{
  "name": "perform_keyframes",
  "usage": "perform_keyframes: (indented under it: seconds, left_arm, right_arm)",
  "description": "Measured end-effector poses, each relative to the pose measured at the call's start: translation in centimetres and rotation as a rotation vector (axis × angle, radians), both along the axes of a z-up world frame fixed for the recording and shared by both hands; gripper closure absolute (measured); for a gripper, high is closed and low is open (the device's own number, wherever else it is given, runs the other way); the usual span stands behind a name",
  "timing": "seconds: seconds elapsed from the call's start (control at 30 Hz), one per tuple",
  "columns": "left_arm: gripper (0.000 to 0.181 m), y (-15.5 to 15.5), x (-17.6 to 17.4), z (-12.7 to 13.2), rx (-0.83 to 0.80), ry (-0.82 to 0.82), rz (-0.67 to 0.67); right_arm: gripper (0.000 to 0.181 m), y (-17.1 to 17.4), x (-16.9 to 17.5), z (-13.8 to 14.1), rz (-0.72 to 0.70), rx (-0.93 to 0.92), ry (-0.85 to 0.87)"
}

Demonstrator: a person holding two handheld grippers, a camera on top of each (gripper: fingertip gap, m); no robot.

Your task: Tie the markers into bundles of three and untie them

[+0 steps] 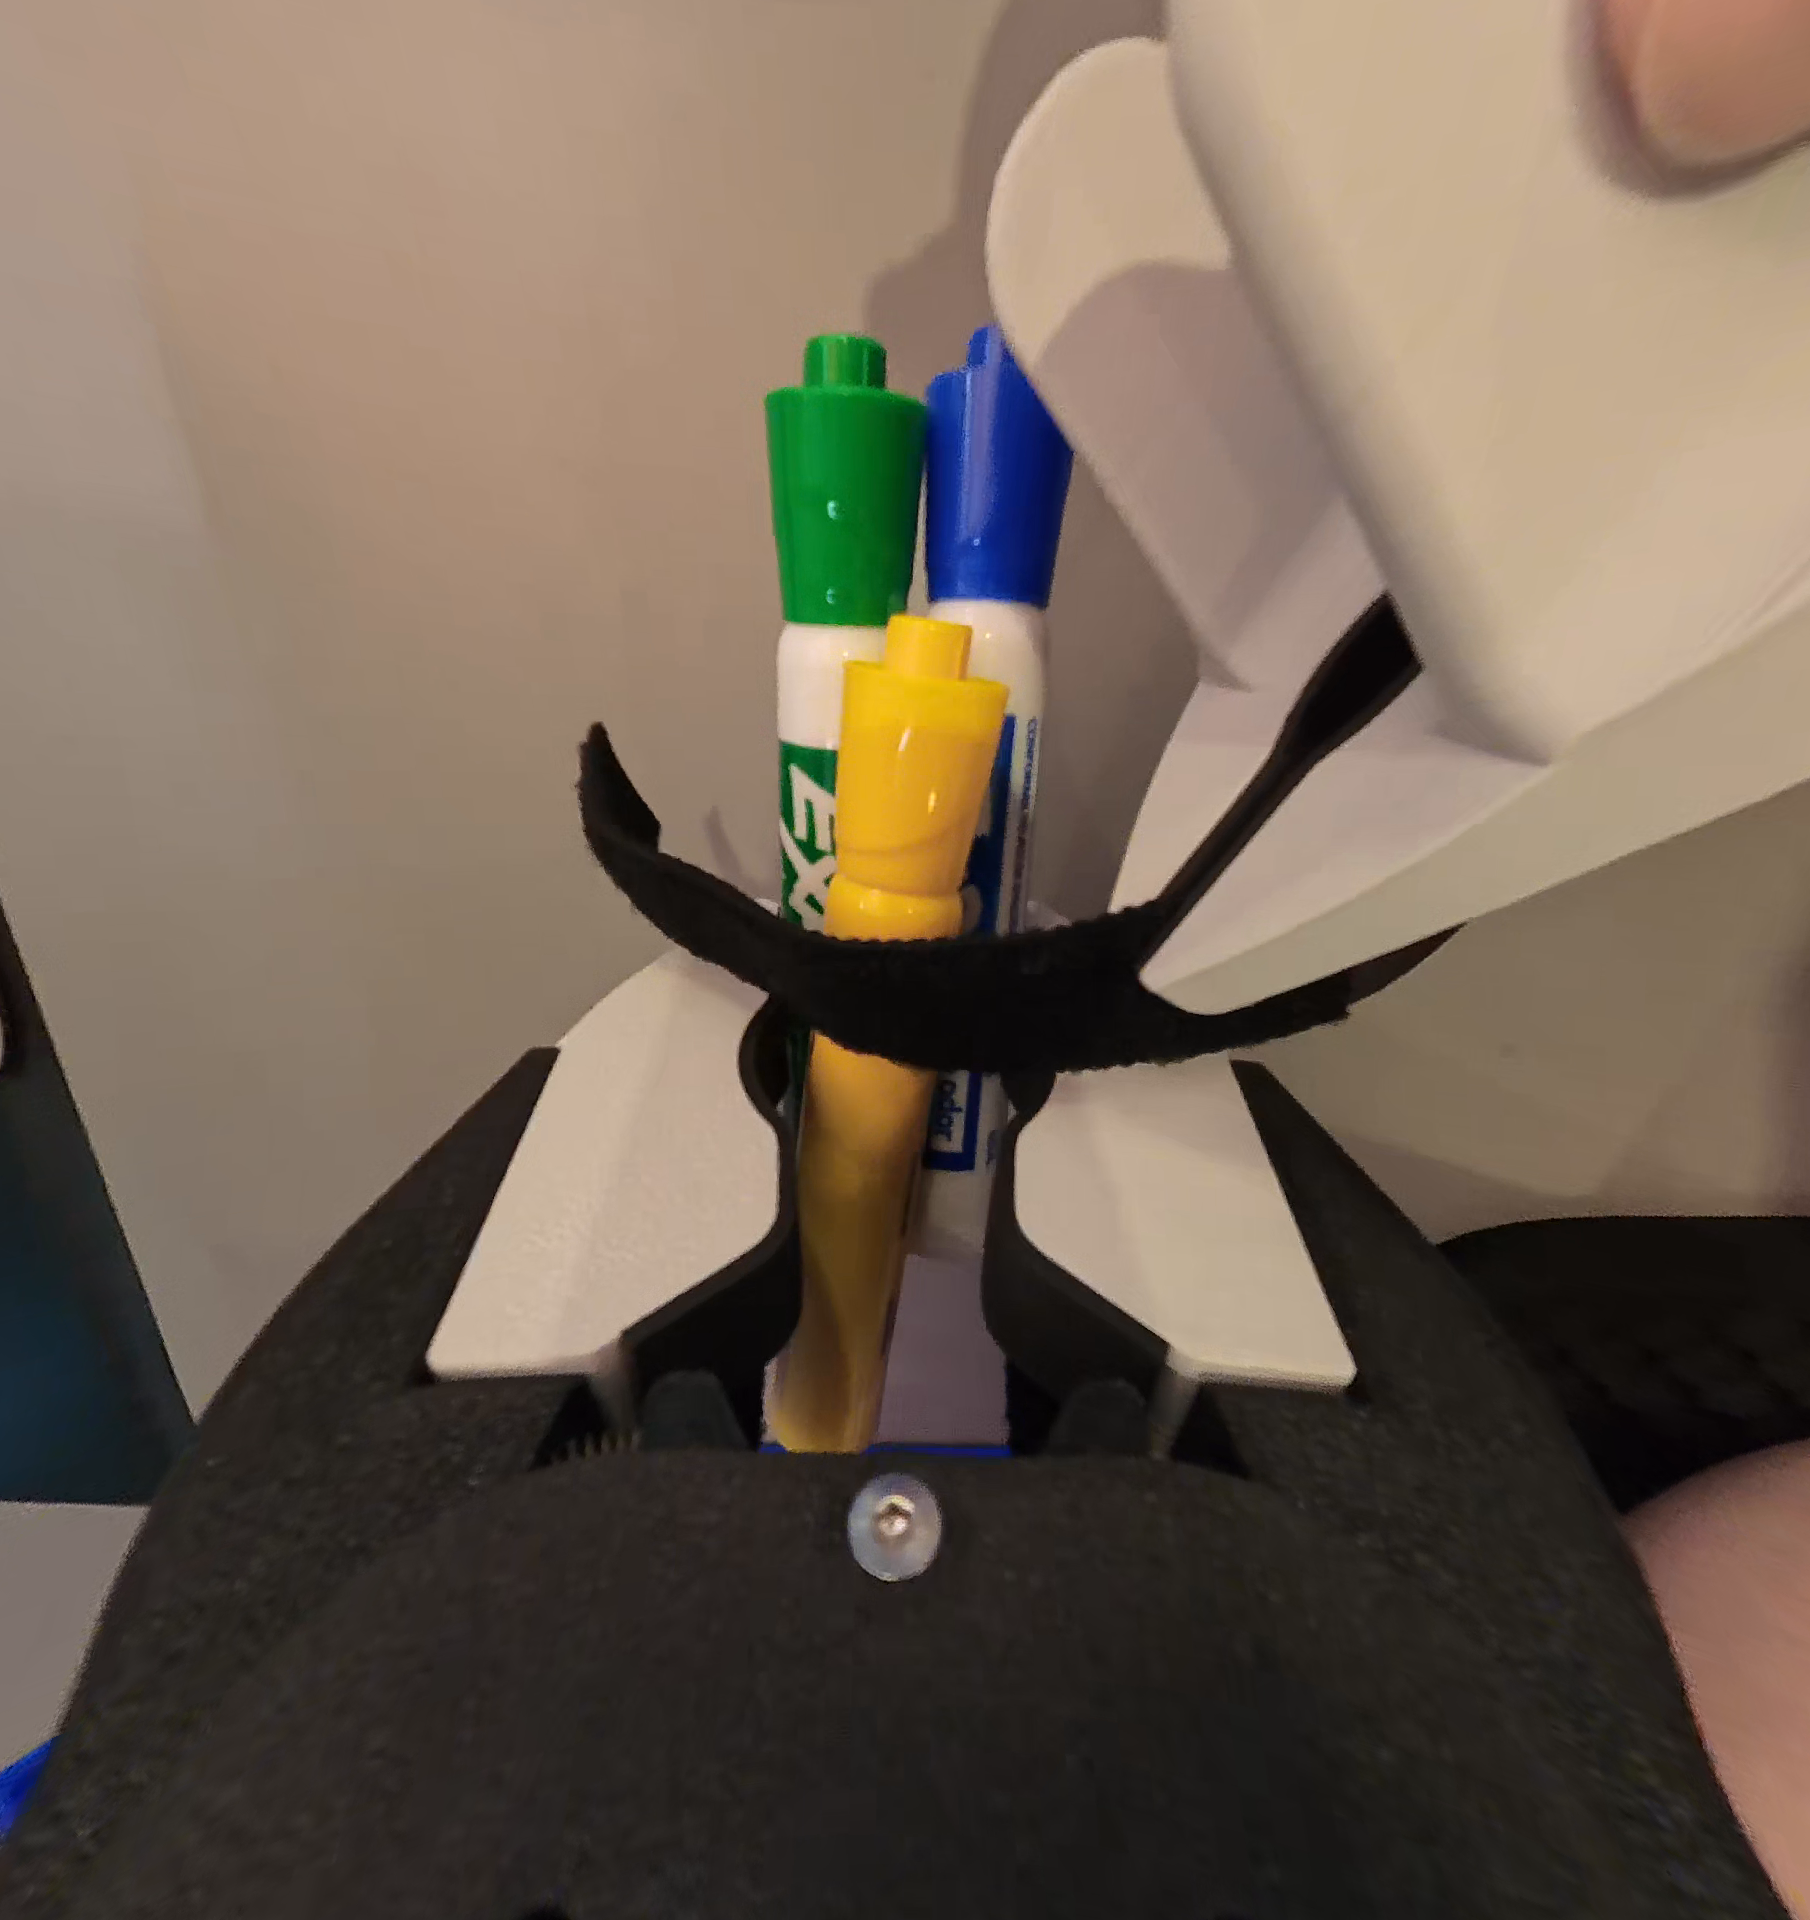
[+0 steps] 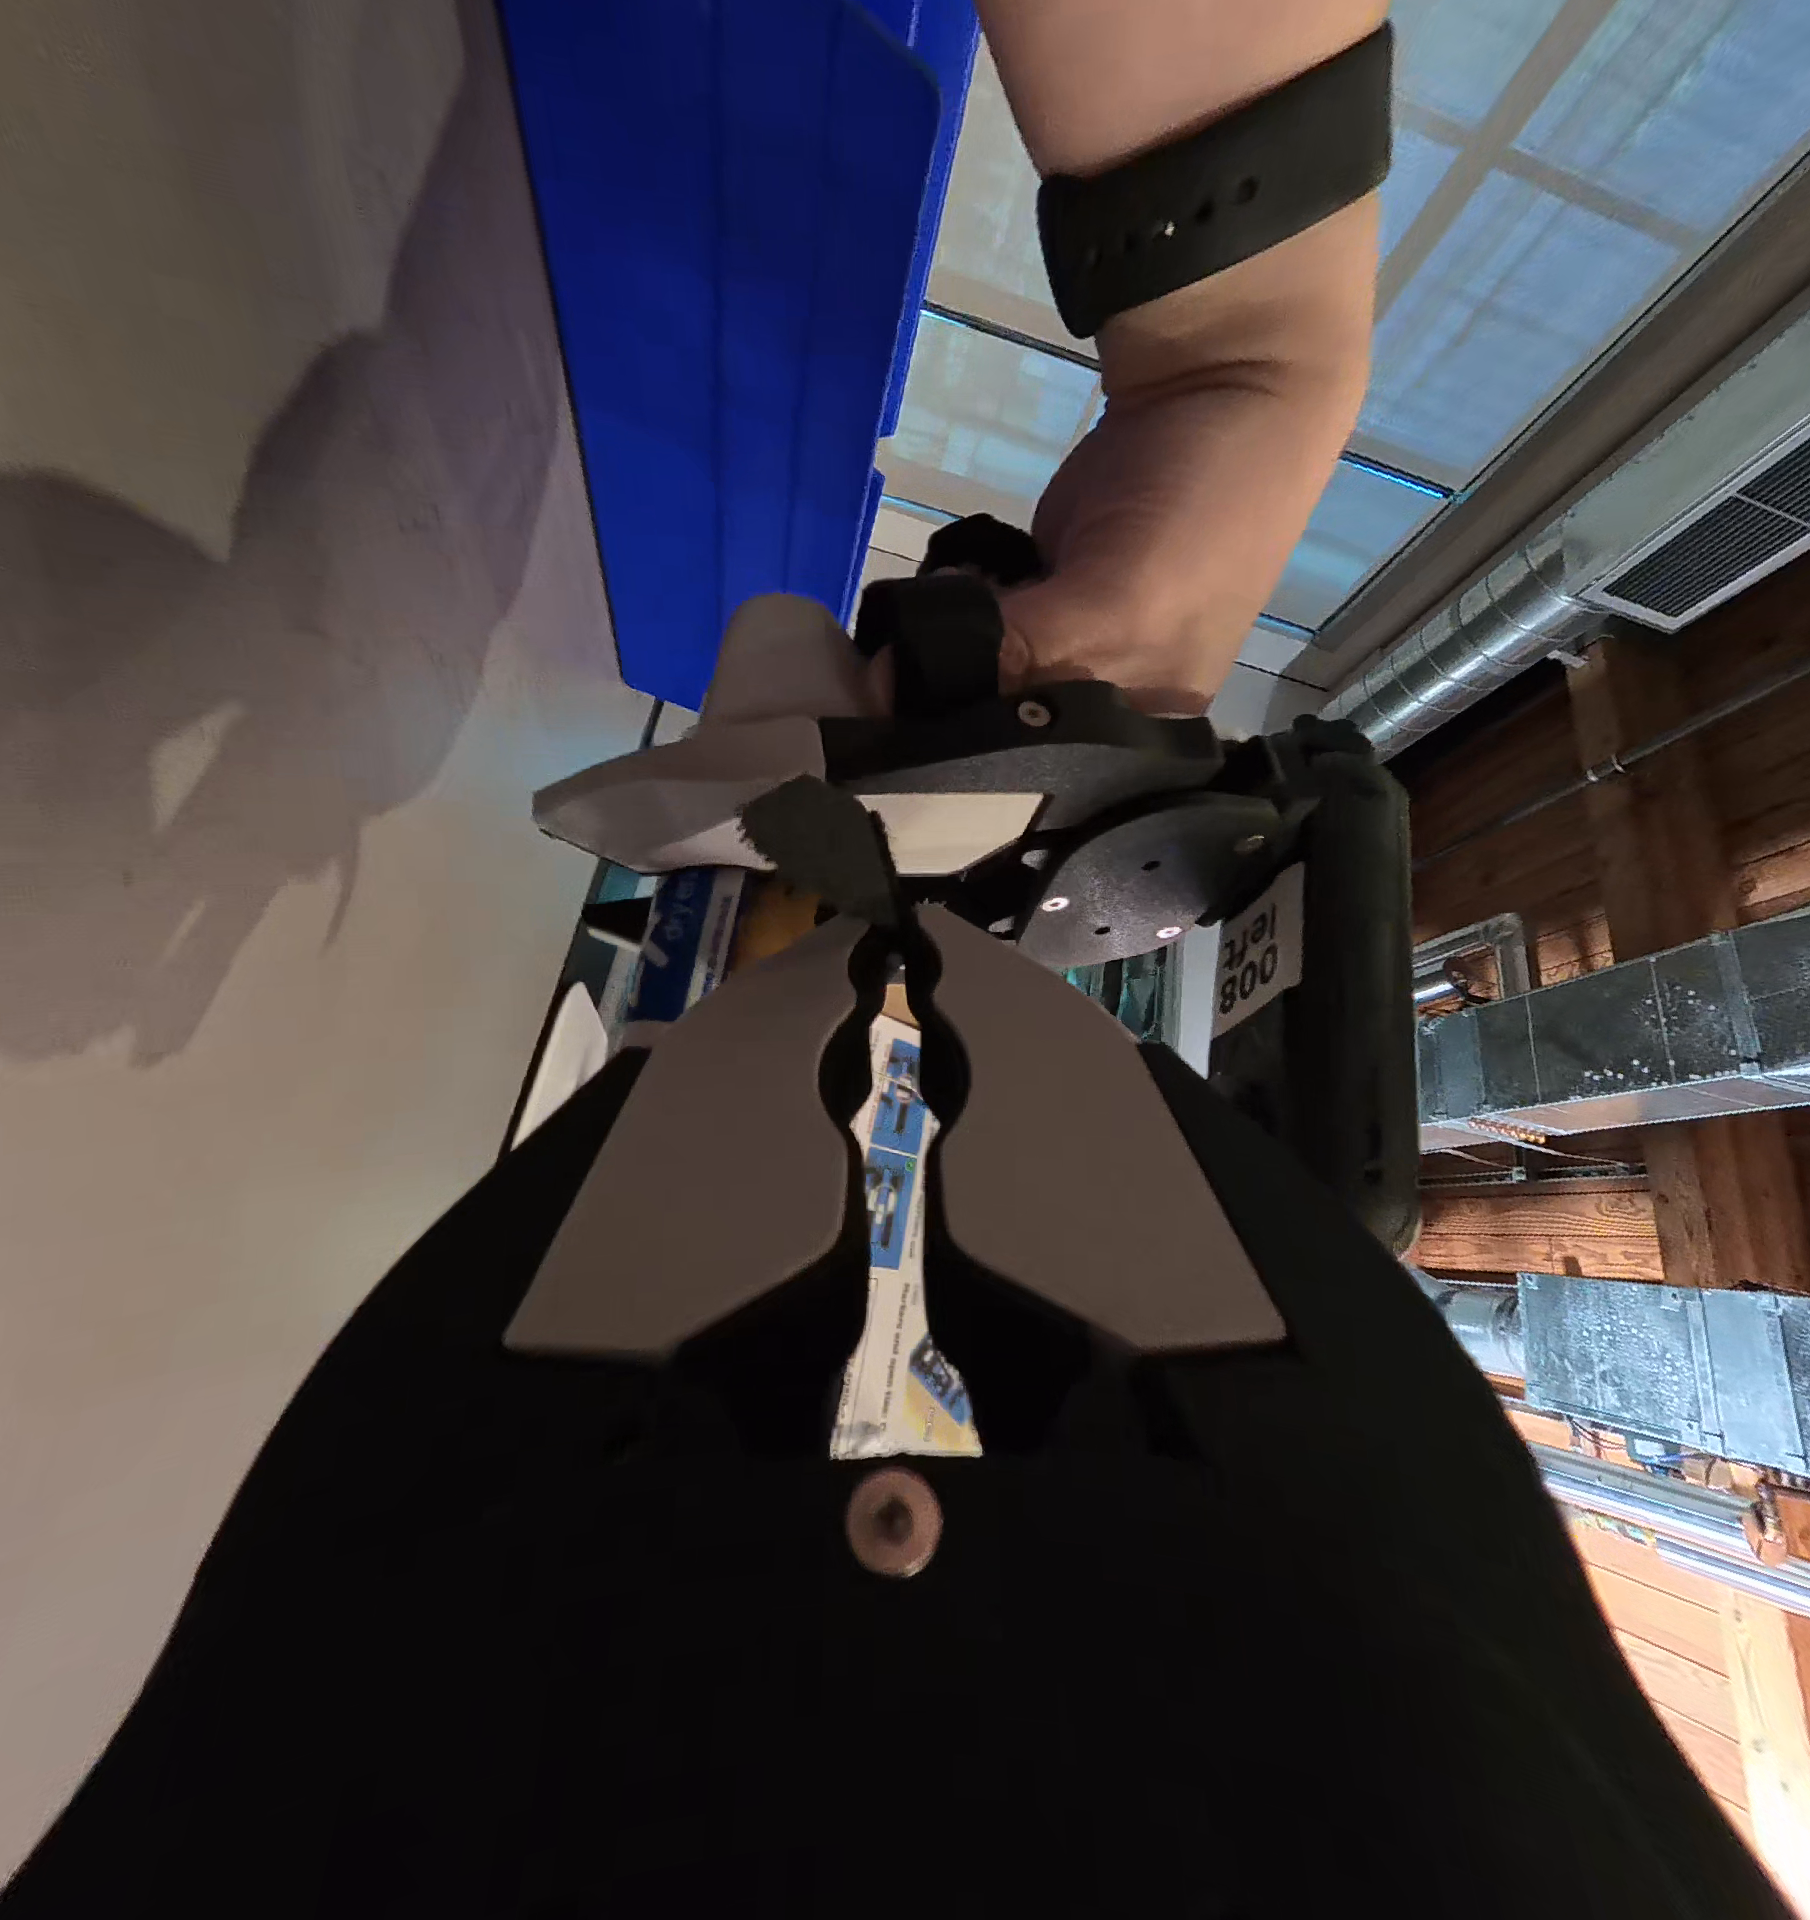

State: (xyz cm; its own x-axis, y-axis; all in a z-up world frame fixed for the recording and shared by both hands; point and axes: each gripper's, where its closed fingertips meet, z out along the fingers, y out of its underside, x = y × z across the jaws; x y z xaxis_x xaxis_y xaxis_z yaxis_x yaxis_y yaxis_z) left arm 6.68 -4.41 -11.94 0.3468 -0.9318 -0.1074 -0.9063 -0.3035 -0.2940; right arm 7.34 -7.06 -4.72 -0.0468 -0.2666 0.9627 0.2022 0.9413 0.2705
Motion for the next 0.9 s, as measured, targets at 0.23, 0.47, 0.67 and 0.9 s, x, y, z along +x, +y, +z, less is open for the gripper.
perform_keyframes:
  seconds: [0.23,0.47,0.67,0.9]
  left_arm:
    - [0.144,0.0,0.8,1.2,0.035,-0.075,-0.029]
    - [0.143,0.1,1.1,2.0,0.064,-0.112,-0.041]
    - [0.143,0.1,1.2,2.4,0.081,-0.128,-0.049]
    - [0.144,0.1,1.1,2.9,0.101,-0.133,-0.054]
  right_arm:
    - [0.177,-0.3,0.3,0.5,-0.001,0.055,0.016]
    - [0.176,-0.9,0.4,1.4,-0.001,0.053,0.044]
    - [0.176,-1.1,0.5,1.6,-0.002,0.062,0.05]
    - [0.175,-1.4,0.8,2.2,0.005,0.065,0.063]
